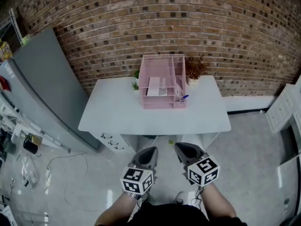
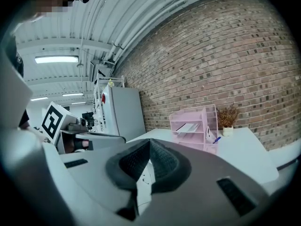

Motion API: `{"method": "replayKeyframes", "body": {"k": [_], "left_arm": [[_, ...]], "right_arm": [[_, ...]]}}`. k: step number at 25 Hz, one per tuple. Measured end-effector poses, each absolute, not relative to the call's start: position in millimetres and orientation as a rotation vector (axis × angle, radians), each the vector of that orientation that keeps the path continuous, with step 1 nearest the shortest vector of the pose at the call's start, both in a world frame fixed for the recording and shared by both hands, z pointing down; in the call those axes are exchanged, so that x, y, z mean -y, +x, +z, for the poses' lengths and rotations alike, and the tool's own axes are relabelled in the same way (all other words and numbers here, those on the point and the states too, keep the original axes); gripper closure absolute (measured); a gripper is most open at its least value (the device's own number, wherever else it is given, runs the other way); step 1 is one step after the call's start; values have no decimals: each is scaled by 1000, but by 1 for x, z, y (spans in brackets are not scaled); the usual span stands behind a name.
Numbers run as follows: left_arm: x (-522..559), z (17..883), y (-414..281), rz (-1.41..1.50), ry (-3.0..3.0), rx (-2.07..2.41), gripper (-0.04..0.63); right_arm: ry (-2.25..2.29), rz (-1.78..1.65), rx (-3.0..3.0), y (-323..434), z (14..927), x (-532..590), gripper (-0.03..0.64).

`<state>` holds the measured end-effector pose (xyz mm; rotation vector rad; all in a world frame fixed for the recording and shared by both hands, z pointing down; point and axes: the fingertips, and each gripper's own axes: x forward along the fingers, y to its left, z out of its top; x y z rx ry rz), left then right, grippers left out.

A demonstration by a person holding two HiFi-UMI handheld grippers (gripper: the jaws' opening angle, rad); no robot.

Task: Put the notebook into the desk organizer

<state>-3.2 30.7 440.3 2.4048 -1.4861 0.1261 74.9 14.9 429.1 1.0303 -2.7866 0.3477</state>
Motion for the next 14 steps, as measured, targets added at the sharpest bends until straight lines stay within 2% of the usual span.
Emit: {"method": "replayKeyframes", "body": {"k": [14], "left_arm": [[-31, 439, -17, 124, 2409, 1487, 589]], "right_arm": [[1040, 359, 2789, 62, 430, -16, 614]]}}
